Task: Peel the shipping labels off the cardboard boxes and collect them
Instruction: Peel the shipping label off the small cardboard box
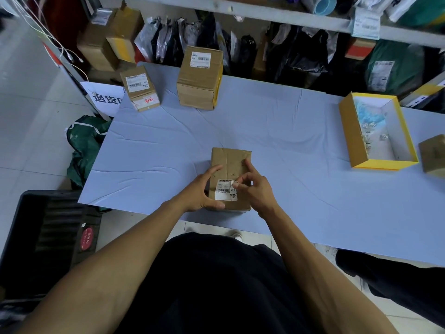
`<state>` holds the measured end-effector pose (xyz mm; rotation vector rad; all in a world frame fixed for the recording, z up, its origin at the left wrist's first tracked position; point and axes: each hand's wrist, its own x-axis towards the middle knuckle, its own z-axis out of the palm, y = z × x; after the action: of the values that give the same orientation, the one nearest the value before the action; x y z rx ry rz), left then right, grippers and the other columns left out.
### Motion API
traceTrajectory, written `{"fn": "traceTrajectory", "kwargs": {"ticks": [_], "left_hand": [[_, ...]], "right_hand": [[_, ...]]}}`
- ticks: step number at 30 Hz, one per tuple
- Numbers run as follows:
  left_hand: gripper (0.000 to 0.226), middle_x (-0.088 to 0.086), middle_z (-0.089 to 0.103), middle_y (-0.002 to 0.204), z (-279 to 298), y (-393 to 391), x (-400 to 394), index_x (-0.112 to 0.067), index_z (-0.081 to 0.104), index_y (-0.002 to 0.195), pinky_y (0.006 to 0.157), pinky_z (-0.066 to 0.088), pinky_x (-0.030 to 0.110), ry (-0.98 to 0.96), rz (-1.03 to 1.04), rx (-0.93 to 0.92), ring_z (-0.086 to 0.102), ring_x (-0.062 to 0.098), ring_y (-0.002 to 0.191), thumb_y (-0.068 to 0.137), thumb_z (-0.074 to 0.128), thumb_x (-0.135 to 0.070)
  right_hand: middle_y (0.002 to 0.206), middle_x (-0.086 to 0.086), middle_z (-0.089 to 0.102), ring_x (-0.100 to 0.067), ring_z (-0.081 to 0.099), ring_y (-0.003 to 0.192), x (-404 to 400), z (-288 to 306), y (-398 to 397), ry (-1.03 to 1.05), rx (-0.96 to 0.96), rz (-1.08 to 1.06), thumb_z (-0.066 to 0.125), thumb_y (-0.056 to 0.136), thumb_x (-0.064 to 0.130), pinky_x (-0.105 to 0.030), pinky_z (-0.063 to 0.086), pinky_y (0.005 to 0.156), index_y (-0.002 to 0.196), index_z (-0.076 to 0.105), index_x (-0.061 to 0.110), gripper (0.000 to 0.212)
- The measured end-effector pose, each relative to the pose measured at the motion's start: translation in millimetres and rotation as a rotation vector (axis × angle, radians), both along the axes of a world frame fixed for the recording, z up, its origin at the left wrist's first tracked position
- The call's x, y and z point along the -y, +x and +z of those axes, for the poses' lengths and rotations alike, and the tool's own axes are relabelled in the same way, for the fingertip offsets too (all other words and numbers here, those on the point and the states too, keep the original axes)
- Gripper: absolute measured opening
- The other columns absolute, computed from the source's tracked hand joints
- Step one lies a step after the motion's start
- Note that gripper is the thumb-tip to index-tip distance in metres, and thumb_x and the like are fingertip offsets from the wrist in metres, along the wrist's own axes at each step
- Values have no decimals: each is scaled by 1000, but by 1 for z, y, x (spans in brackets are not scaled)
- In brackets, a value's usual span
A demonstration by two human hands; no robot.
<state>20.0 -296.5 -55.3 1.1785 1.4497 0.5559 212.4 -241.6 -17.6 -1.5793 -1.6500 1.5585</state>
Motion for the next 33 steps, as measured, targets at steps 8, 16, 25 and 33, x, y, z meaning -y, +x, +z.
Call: {"fn": "traceTrajectory", "kwargs": {"ticks": [8,16,25,33], "left_hand": [[112,0,42,144,3,1,0,-52,23,143,100,52,36,-5,3,-1,55,22,119,60,93,-23],[111,0,42,145,3,0,0,-60,22,139,100,52,41,-14,-3,-5,55,23,120,59,93,-29],[110,-1,40,146,4,0,1,-57,22,141,102,50,40,-12,-5,4,54,21,122,61,92,-26],[111,-1,39,147,7,2,2,-59,22,140,102,50,44,-35,-3,4,55,23,122,59,92,-30]], "right_hand": [[157,17,27,11,55,98,-2,-3,3,-38,-51,15,71,84,11,-43,52,95,78,65,2,13],[157,17,26,-3,51,117,-2,-4,5,-50,-95,24,72,83,10,-42,51,97,70,63,13,16],[158,17,21,-1,46,119,-2,3,6,-69,-121,67,71,85,11,-30,51,95,67,64,16,19],[159,16,21,-5,41,126,-3,7,7,-98,-140,68,71,85,12,-22,52,88,70,64,12,16]]}}
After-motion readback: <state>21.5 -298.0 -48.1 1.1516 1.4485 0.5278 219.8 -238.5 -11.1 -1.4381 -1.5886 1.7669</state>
